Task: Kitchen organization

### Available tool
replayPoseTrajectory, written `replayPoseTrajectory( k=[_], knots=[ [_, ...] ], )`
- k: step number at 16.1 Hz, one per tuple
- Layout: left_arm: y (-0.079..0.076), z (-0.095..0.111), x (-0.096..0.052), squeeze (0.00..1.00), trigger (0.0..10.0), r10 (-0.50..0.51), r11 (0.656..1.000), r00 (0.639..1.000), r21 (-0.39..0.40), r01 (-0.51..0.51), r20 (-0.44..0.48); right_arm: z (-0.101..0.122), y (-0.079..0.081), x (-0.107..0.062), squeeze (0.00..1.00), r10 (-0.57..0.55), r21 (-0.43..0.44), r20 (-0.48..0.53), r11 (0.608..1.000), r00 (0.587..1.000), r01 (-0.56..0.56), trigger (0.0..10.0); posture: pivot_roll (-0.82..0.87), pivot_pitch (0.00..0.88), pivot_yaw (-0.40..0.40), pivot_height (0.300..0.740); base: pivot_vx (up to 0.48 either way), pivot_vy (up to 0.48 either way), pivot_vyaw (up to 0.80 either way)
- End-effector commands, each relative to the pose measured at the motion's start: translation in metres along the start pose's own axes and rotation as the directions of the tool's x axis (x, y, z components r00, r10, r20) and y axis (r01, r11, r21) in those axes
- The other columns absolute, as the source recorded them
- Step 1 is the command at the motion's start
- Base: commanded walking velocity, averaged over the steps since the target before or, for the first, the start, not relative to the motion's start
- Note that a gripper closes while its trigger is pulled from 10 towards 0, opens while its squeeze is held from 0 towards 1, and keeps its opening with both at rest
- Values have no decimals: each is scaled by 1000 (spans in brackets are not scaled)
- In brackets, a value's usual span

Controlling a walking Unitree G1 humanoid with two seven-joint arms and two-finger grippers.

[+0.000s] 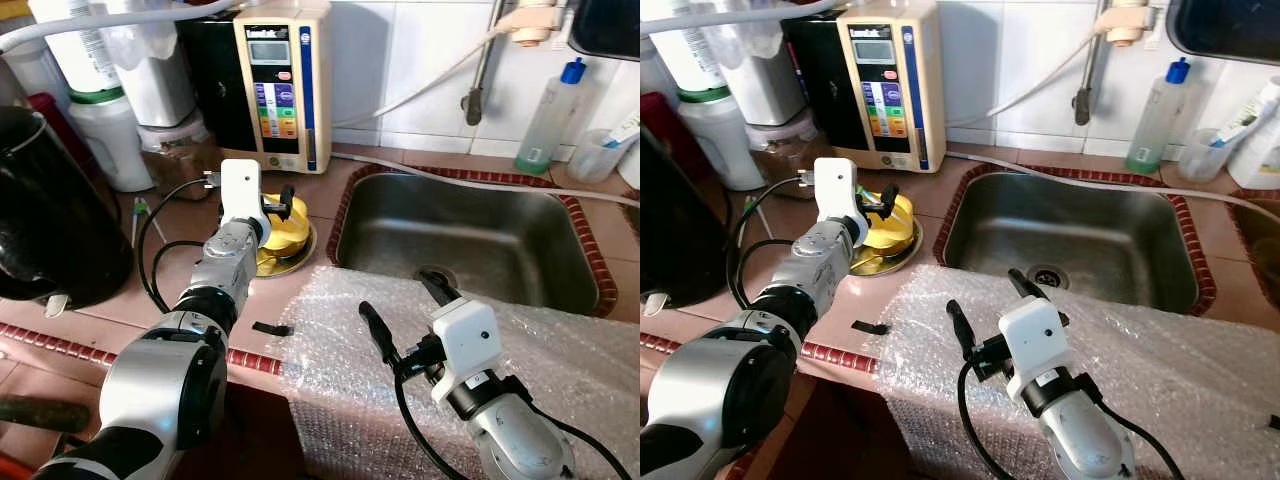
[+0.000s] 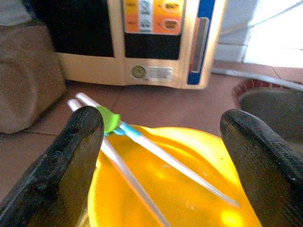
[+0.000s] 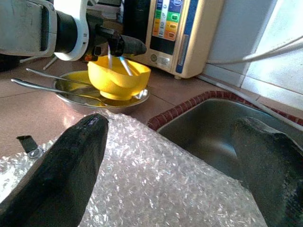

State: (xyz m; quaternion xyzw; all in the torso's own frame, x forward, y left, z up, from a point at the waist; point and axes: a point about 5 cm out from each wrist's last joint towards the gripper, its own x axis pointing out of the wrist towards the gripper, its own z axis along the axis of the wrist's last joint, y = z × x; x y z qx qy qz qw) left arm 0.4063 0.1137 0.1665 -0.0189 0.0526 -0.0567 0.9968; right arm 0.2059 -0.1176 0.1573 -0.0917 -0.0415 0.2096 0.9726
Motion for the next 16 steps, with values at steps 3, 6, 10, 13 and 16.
replayPoseTrajectory(
  k=[3, 6, 10, 13, 16],
  knots=[
    [-2, 1, 2, 0, 10000, -5, 1000, 999, 8, 5, -53, 6, -1, -2, 0, -20, -8, 9, 1000, 1000, 20, 10000, -89, 0, 114, 740, 0, 0, 0],
    [-1, 0, 2, 0, 10000, 16, 999, 995, 35, -12, -94, 6, 0, -2, 0, -23, -7, 4, 1000, 1000, 23, 10000, -91, 0, 117, 740, 0, 0, 0],
    [1, -6, 2, 0, 10000, 44, 996, 985, 86, -30, -165, 6, 0, -2, 0, -28, -5, -2, 1000, 1000, 28, 10000, -91, 0, 123, 740, 0, 0, 0],
    [3, -11, 1, 0, 10000, 53, 995, 975, 92, -34, -216, 5, 0, -1, 0, -27, -5, -5, 1000, 1000, 27, 10000, -87, 0, 125, 740, 0, 0, 0],
    [2, -19, -1, 0, 8000, 45, 996, 965, 85, -24, -257, 4, 1, 0, 0, -26, -4, -7, 1000, 1000, 26, 10000, -84, 0, 124, 740, 0, 0, 0]
  ],
)
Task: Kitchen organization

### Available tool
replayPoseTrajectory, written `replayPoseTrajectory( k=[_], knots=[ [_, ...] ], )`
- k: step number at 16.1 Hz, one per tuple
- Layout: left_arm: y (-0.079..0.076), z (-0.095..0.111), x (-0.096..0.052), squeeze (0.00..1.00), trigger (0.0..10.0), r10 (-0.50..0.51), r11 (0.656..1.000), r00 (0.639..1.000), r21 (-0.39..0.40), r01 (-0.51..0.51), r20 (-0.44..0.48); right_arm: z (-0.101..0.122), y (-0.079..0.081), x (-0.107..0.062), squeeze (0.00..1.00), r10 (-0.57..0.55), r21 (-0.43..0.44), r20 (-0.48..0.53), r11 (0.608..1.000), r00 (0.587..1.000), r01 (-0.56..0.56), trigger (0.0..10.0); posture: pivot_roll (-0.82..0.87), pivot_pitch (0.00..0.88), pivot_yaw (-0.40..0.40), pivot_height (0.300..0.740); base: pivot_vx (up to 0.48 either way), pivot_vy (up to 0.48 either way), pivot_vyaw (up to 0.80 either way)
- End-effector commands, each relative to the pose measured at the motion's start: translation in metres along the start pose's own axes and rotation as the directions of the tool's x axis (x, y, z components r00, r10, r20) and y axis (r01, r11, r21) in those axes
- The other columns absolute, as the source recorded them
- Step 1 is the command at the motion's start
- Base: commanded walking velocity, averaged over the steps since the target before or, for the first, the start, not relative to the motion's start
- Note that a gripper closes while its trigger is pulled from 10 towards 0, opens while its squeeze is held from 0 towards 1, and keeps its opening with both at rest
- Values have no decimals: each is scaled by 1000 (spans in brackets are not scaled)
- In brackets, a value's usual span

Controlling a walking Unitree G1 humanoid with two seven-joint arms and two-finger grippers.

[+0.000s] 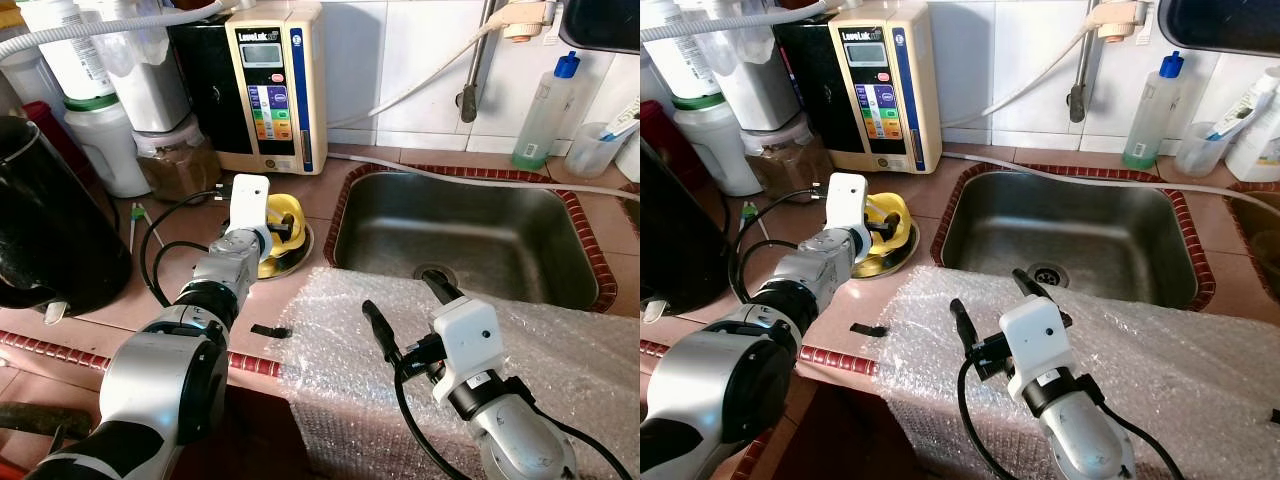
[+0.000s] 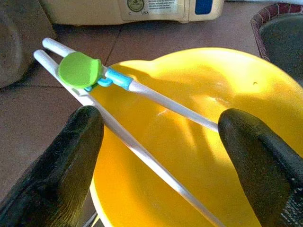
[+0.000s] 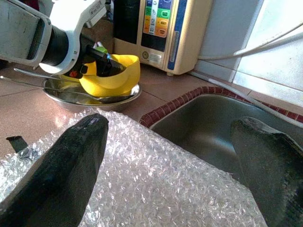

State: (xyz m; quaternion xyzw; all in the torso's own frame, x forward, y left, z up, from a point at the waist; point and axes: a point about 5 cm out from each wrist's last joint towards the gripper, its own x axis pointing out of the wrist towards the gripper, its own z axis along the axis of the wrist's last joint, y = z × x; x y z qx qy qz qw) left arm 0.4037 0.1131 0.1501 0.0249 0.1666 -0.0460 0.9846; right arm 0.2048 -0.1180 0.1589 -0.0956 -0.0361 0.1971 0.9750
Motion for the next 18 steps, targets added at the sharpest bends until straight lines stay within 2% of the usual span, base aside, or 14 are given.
replayPoseTrajectory(
  k=[1, 2, 4, 5, 6, 7, 18],
  knots=[
    [2, -3, 0, 0, 6431, 5, 1000, 1000, 9, -4, -30, 2, 1, 1, 0, -2, 2, 6, 1000, 1000, 2, 10000, -84, 0, 124, 740, 0, 0, 0],
    [2, -3, 0, 0, 3451, 5, 1000, 1000, 14, -4, -28, 2, 1, 1, 0, -2, 1, 6, 1000, 1000, 2, 10000, -84, 0, 124, 740, 0, 0, 0],
    [4, -3, 0, 0, 4235, 11, 999, 1000, 31, -10, -28, 2, 1, 1, 0, -3, 3, 5, 1000, 1000, 3, 10000, -84, 0, 124, 740, 0, 0, 0],
    [5, -3, 0, 0, 3451, 16, 999, 1000, 38, -15, -27, 1, 1, 1, 0, -2, 4, 4, 1000, 1000, 2, 10000, -84, 0, 124, 740, 0, 0, 0],
    [6, -3, 0, 0, 471, 17, 999, 1000, 42, -16, -24, 1, 1, 1, 0, -2, 4, 3, 1000, 1000, 2, 10000, -84, 0, 124, 740, 0, 0, 0],
    [8, -3, 0, 0, 0, 19, 999, 1000, 50, -18, -22, 1, 1, 2, 0, -2, 6, 2, 1000, 1000, 2, 10000, -77, 0, 120, 740, 0, 0, 0],
    [19, -4, -1, 0, 0, 65, 991, 998, 115, -64, 1, -1, 1, 2, 0, -5, 13, -5, 1000, 1000, 5, 10000, -70, 0, 117, 740, 0, 0, 0]
  ],
)
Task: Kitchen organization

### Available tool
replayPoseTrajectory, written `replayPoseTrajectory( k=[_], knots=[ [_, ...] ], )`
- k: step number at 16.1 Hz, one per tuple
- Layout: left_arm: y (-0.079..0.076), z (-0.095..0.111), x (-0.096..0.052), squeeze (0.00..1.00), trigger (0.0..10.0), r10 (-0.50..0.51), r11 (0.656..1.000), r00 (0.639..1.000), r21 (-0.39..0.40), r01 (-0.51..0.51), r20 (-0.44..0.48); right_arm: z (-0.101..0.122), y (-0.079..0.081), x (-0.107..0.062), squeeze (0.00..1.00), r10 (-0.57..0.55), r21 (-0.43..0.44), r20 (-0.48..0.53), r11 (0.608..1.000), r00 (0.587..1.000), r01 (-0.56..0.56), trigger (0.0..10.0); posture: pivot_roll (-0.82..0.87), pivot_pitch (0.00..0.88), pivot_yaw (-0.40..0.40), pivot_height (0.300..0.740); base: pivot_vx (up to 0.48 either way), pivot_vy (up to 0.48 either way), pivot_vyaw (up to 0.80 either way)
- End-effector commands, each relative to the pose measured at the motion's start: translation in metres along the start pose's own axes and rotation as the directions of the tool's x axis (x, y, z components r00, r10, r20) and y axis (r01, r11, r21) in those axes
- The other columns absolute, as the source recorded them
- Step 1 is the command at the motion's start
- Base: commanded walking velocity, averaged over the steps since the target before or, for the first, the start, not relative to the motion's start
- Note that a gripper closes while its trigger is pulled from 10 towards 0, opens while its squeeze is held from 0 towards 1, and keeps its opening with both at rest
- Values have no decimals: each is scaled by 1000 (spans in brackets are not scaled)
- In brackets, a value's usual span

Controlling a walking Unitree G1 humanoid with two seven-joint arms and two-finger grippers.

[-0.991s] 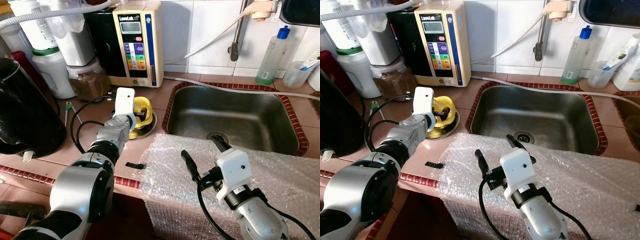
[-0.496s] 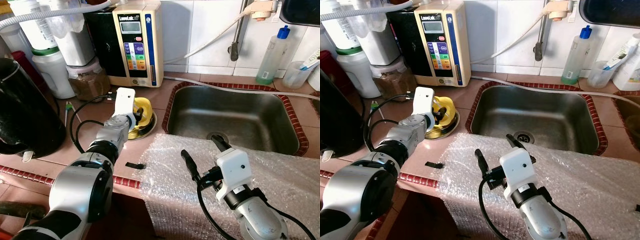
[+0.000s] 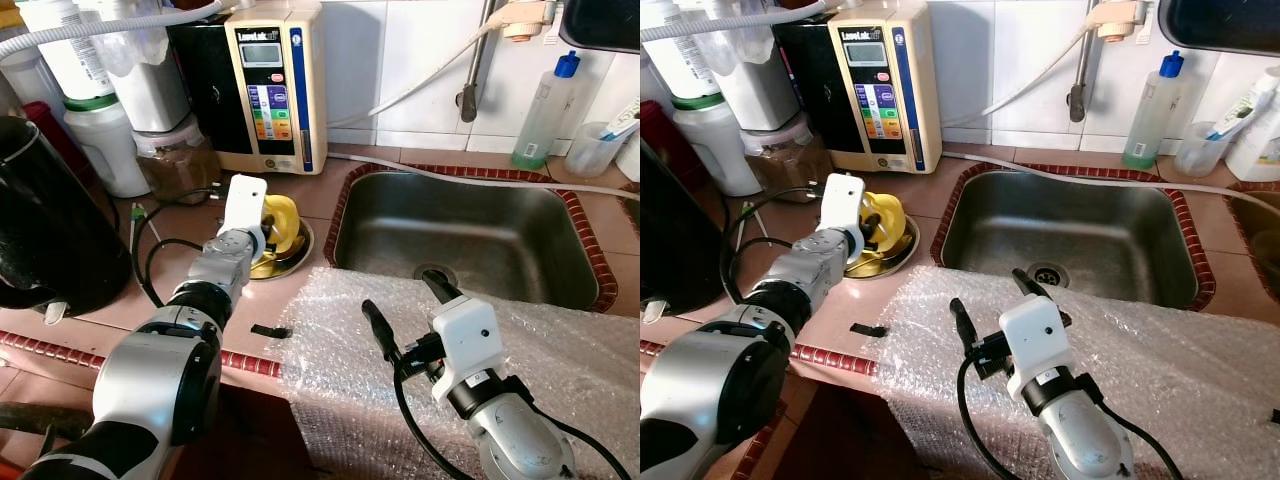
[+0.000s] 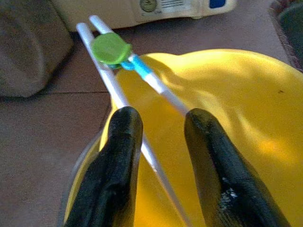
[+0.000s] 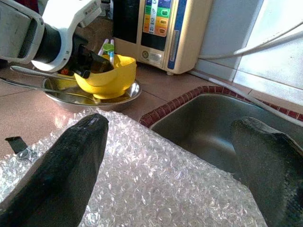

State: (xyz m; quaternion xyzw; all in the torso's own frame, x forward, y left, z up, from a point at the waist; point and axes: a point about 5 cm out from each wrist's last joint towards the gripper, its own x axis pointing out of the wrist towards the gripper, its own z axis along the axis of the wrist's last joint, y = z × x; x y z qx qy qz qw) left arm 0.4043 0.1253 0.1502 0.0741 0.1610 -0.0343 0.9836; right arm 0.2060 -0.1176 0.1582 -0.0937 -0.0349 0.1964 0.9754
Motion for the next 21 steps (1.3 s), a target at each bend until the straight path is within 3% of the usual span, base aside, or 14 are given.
replayPoseTrajectory(
  k=[1, 9, 12, 16, 17, 21],
  knots=[
    [8, -3, 0, 0, 0, 33, 999, 999, 27, -33, 1, -1, 1, 1, 0, -4, 8, -3, 1000, 1000, 4, 10000, -70, 0, 116, 740, 0, 0, 0],
    [17, -3, -1, 0, 0, 69, 997, 997, 18, -69, 18, -1, -1, 4, 0, 3, 4, 2, 1000, 1000, -3, 10000, -59, 0, 108, 740, 0, 0, 0],
    [13, -2, -1, 0, 0, 48, 999, 999, 6, -48, 25, -2, -1, 5, 0, 4, 3, 2, 1000, 1000, -4, 10000, -57, 0, 108, 740, 0, 0, 0],
    [3, 28, -2, 0, 314, 10, 998, 978, -60, 3, 208, -2, -2, 5, 0, 1, 4, 2, 1000, 1000, -1, 10000, -57, 0, 110, 740, 0, 0, 0],
    [-2, 37, -3, 1000, 10000, -16, 996, 965, -78, 37, 262, -2, -2, 5, 0, 0, 3, 3, 1000, 1000, 0, 10000, -58, 0, 110, 740, 0, 0, 0],
    [-11, 31, -2, 1000, 10000, -77, 997, 976, 5, 77, 205, -3, -2, 5, 0, 0, 3, 4, 1000, 1000, 0, 10000, -56, 0, 109, 740, 0, 0, 0]
  ],
)
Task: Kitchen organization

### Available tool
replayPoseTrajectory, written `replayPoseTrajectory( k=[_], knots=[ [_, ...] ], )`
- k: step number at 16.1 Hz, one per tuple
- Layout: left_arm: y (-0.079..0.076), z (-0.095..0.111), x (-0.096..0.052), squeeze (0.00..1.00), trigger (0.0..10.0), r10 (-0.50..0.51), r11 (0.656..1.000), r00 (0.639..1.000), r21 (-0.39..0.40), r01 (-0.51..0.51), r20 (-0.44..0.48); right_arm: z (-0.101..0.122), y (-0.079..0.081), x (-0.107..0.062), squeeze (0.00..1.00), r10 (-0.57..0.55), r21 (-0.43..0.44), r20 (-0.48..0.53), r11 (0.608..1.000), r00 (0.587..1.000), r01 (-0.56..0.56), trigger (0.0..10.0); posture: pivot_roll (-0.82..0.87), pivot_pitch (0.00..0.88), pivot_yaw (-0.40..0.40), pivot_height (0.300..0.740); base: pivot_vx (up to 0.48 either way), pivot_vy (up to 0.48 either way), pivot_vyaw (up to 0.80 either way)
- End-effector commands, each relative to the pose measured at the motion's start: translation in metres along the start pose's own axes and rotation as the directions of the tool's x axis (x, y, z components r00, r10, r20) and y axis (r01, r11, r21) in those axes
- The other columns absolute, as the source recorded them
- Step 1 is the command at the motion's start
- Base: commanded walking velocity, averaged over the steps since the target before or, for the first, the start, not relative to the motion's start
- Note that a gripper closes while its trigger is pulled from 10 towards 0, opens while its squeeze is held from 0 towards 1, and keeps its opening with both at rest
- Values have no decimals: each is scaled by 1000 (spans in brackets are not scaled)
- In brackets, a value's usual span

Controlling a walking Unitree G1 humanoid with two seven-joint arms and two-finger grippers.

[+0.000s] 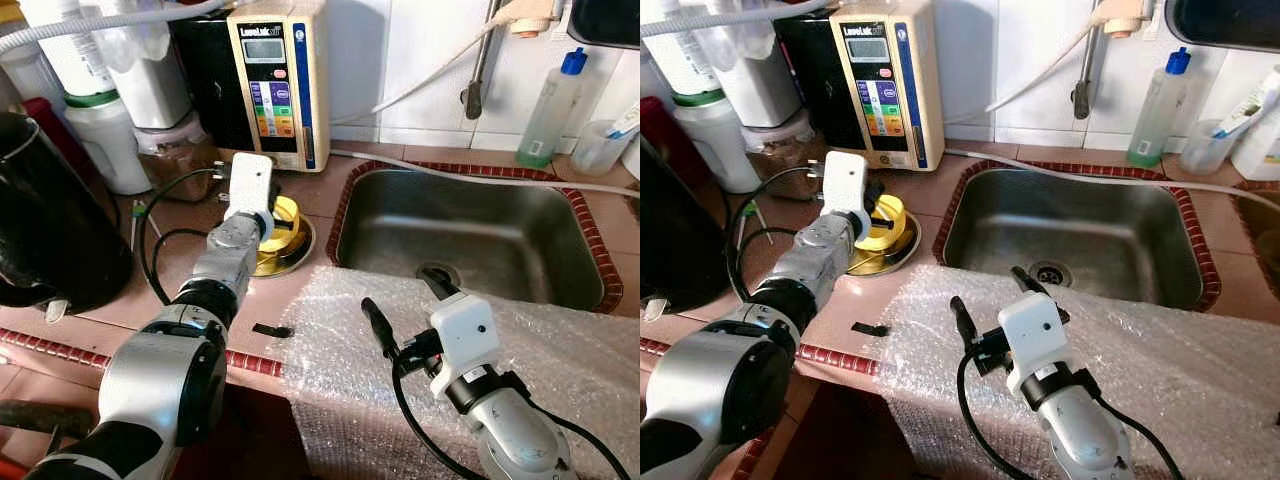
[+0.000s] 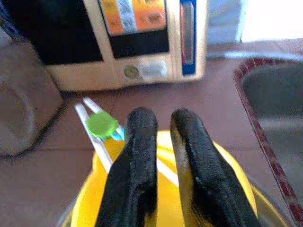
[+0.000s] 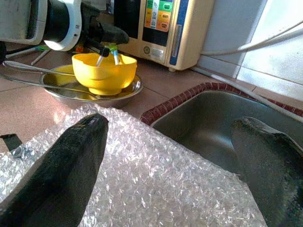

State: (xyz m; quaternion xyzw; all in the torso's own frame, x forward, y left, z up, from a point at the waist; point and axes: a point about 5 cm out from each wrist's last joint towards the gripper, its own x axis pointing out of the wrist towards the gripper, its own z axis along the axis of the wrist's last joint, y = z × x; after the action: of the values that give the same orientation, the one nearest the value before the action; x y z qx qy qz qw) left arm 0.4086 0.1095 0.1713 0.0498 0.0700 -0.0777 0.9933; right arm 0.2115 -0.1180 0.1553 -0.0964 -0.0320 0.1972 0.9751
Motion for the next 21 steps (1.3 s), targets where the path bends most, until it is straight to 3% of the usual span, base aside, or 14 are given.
replayPoseTrajectory(
  k=[1, 3, 9, 17, 21],
  knots=[
    [0, 3, 1, 1000, 10000, -9, 1000, 1000, 10, 10, -23, 1, 0, 0, 0, -4, 6, 11, 1000, 1000, 4, 10000, -56, 0, 109, 740, 0, 0, 0],
    [1, -5, 0, 1000, 10000, 9, 1000, 997, 17, -8, -74, 1, 0, 1, 0, -4, 6, 11, 1000, 1000, 4, 10000, -55, 0, 111, 740, 0, 0, 0],
    [13, -12, -2, 1000, 10000, 88, 996, 992, 40, -84, -92, 0, 1, 1, 0, -7, 10, 10, 1000, 1000, 7, 10000, -57, 0, 113, 740, 0, 0, 0],
    [10, -21, -3, 1000, 10000, 95, 995, 987, 47, -89, -128, 3, 1, -2, 0, -30, 28, 17, 999, 999, 30, 10000, -63, 0, 114, 740, 0, 0, 0],
    [13, -26, -5, 1000, 10000, 115, 993, 984, 39, -110, -136, 2, 0, -4, 0, -26, 24, 6, 999, 1000, 25, 10000, -68, 0, 102, 740, 0, 0, -747]
  ],
)
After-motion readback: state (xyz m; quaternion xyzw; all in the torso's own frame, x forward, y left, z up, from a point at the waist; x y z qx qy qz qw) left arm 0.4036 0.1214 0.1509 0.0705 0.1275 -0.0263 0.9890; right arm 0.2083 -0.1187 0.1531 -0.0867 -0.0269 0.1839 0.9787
